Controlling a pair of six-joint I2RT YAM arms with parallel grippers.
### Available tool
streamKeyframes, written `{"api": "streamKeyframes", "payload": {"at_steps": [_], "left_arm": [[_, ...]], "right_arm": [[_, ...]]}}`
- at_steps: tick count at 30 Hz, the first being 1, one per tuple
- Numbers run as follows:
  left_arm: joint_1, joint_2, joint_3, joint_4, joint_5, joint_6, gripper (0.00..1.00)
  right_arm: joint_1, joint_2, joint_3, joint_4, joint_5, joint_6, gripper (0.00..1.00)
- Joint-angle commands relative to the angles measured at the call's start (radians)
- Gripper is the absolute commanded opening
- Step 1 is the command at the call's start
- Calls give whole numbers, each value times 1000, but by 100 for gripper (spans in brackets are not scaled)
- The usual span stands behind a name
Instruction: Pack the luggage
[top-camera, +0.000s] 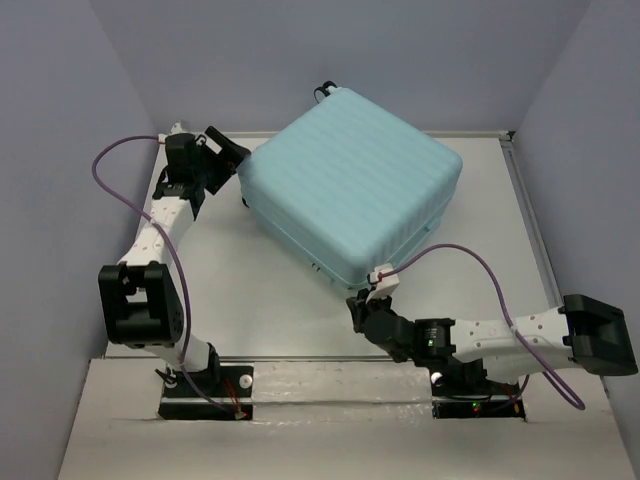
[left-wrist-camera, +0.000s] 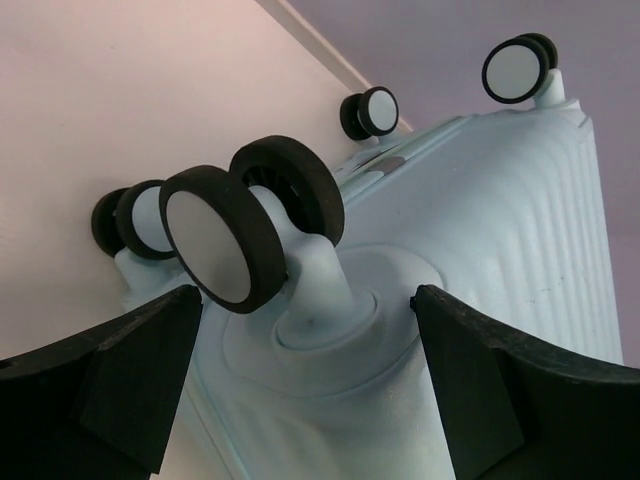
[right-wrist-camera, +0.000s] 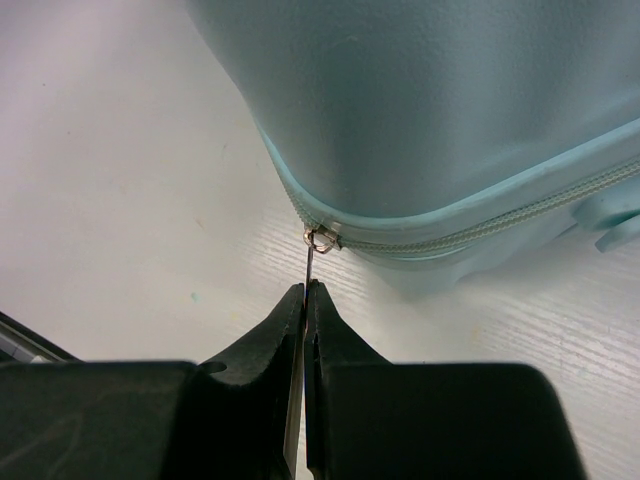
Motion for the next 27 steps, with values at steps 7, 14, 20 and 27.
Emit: {"api": "streamKeyframes", "payload": {"at_steps": [7,14,20,27], "left_arm": [[24,143,53,246,134,-175,99],[24,201,41,422,108,-299,95],[21,247,61,544,135,-387,86],[20,306,119,570,155,-445,57]], "right_arm": [[5,-10,7,131,-67,11,7],[5,-7,7,121,-70,7,7],[5,-7,9,116,-75,4,7],[-15,-10,9,118,-93,1,7]]}}
